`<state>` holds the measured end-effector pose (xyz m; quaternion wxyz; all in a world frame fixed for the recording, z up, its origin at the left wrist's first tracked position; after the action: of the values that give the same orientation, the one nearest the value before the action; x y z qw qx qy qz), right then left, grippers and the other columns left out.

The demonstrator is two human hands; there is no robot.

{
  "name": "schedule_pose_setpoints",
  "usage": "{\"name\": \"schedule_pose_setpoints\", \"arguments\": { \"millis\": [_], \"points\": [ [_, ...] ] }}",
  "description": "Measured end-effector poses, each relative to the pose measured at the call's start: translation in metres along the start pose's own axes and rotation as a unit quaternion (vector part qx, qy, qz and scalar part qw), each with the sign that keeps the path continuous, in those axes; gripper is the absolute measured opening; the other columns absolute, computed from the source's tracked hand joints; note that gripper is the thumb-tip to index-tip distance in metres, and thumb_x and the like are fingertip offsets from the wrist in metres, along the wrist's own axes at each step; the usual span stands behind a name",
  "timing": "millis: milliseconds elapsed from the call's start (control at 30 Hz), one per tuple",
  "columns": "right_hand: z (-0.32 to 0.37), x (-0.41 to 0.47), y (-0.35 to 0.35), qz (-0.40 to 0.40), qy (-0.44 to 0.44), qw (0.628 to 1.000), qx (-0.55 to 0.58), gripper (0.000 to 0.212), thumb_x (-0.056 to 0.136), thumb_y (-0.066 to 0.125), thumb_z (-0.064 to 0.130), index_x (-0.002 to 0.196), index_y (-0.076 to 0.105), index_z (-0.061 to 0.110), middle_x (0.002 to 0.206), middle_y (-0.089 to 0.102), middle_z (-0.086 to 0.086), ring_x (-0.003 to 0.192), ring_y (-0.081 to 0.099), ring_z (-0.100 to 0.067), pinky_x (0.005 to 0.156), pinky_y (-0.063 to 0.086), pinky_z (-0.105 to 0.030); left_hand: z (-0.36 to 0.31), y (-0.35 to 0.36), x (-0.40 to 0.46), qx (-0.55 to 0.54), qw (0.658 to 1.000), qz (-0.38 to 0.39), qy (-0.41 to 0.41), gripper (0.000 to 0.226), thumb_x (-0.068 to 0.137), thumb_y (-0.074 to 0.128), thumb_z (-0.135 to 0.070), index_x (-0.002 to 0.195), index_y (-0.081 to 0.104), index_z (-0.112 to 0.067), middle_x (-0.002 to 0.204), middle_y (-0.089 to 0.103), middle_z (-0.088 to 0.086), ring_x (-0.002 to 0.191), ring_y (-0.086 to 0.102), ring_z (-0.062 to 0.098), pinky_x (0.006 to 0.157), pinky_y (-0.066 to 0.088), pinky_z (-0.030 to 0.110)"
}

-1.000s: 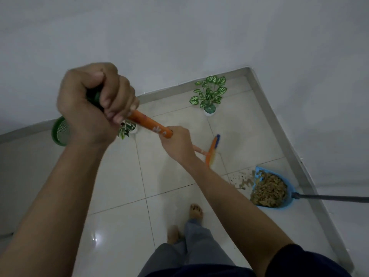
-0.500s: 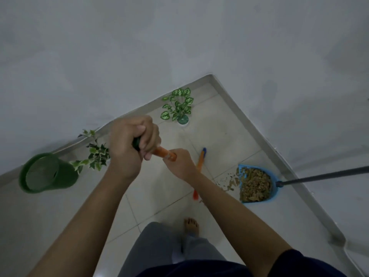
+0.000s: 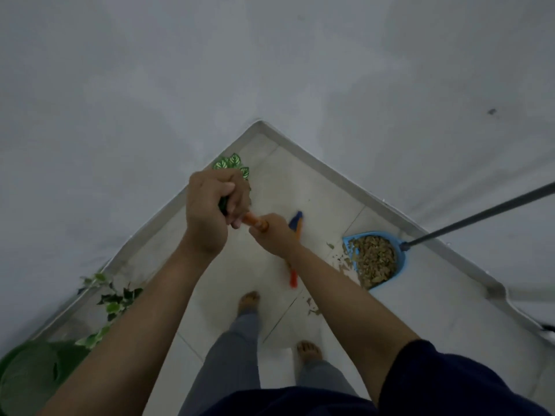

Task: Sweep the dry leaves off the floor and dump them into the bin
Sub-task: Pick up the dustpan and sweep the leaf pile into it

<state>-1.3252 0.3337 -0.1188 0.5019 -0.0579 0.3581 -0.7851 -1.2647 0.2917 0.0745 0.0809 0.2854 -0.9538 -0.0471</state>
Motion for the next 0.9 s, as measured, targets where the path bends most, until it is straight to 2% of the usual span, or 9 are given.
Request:
{"name": "schedule_pose_setpoints", "arguments": {
  "millis": [167,267,333,400,467,567,700,833,900],
  "points": [
    [0.032,0.023,-0.047,-0.152,0.031,0.985,0.074,0.056,0.084,0.057,0.009,0.043,0.024,0.029,0.043,0.032,0.012,0.043,0.031,-0.008,0.047,0.02,-0.024,-0.037,-0.009,0.048,-0.047,0.994,0.094,0.027,0.025,0.068,0.038,-0.023,0.043,0.037,-0.022,0.036,0.033,-0.01,0.031,0.023,0.018,0.041,0.016,0.033],
    [0.039,0.053,-0.071,-0.214,0.051,0.971,0.088,0.055,0.084,0.058,0.008,0.043,0.025,0.025,0.044,0.037,0.003,0.047,0.037,-0.015,0.051,0.024,-0.028,-0.045,-0.004,0.08,-0.036,0.983,0.173,0.048,0.026,0.07,0.038,-0.02,0.044,0.038,-0.021,0.037,0.034,-0.01,0.031,0.025,0.018,0.041,0.017,0.027],
    [0.03,0.075,-0.076,-0.213,0.08,0.971,0.077,0.048,0.085,0.057,0.011,0.044,0.034,0.02,0.051,0.046,-0.007,0.057,0.045,-0.023,0.057,0.028,-0.031,-0.032,0.0,0.096,-0.006,0.976,0.213,0.038,0.026,0.07,0.039,-0.019,0.044,0.035,-0.015,0.037,0.031,-0.003,0.033,0.028,0.019,0.042,0.02,0.024],
    [0.012,0.09,-0.071,-0.185,0.115,0.974,0.062,0.049,0.087,0.054,0.011,0.045,0.031,0.02,0.048,0.038,0.001,0.062,0.042,-0.025,0.06,0.023,-0.032,-0.011,0.007,0.106,0.037,0.967,0.252,0.019,0.026,0.069,0.039,-0.021,0.045,0.033,-0.012,0.037,0.029,0.006,0.035,0.031,0.017,0.044,0.025,0.021],
    [-0.005,0.091,-0.061,-0.16,0.154,0.973,0.058,0.052,0.088,0.052,0.014,0.046,0.024,0.025,0.05,0.029,0.007,0.062,0.037,-0.019,0.065,0.024,-0.03,0.008,0.013,0.109,0.047,0.961,0.274,-0.006,0.024,0.067,0.04,-0.022,0.044,0.035,-0.015,0.037,0.029,0.004,0.034,0.031,0.015,0.043,0.027,0.02],
    [-0.022,0.063,-0.049,-0.171,0.23,0.953,0.103,0.046,0.088,0.052,0.019,0.048,0.032,0.026,0.055,0.04,0.004,0.068,0.043,-0.019,0.068,0.031,-0.031,0.029,0.016,0.109,0.009,0.958,0.283,-0.047,0.024,0.065,0.04,-0.024,0.042,0.038,-0.023,0.035,0.031,-0.006,0.033,0.029,0.015,0.041,0.025,0.02],
    [-0.038,0.015,-0.035,-0.172,0.29,0.93,0.147,0.031,0.089,0.05,0.015,0.058,0.047,0.01,0.069,0.054,-0.009,0.07,0.05,-0.022,0.063,0.033,-0.025,0.041,0.027,0.096,-0.036,0.947,0.31,-0.078,0.022,0.064,0.041,-0.026,0.042,0.038,-0.023,0.035,0.032,-0.008,0.032,0.026,0.015,0.043,0.018,0.039],
    [-0.024,-0.002,-0.051,-0.223,0.296,0.916,0.154,0.04,0.086,0.052,0.013,0.049,0.039,0.018,0.051,0.044,0.0,0.065,0.049,-0.021,0.061,0.031,-0.025,0.02,0.036,0.1,-0.081,0.939,0.322,-0.093,0.022,0.063,0.041,-0.027,0.041,0.039,-0.025,0.034,0.032,-0.01,0.031,0.024,0.015,0.045,0.016,0.038],
    [-0.005,-0.006,-0.071,-0.263,0.267,0.916,0.145,0.042,0.086,0.053,0.012,0.047,0.038,0.019,0.055,0.048,-0.005,0.063,0.048,-0.022,0.061,0.032,-0.026,-0.003,0.042,0.11,-0.109,0.928,0.346,-0.081,0.019,0.061,0.044,-0.025,0.042,0.04,-0.025,0.033,0.033,-0.011,0.03,0.025,0.014,0.043,0.019,0.034]
  ]
}}
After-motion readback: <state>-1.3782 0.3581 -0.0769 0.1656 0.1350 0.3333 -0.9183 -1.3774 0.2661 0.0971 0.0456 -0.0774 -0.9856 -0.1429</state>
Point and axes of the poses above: each hand's wrist, its own x-axis towards the middle knuckle, its own y-axis out of the palm, z = x × y, the point moved 7 cm from there along x, towards the middle knuckle
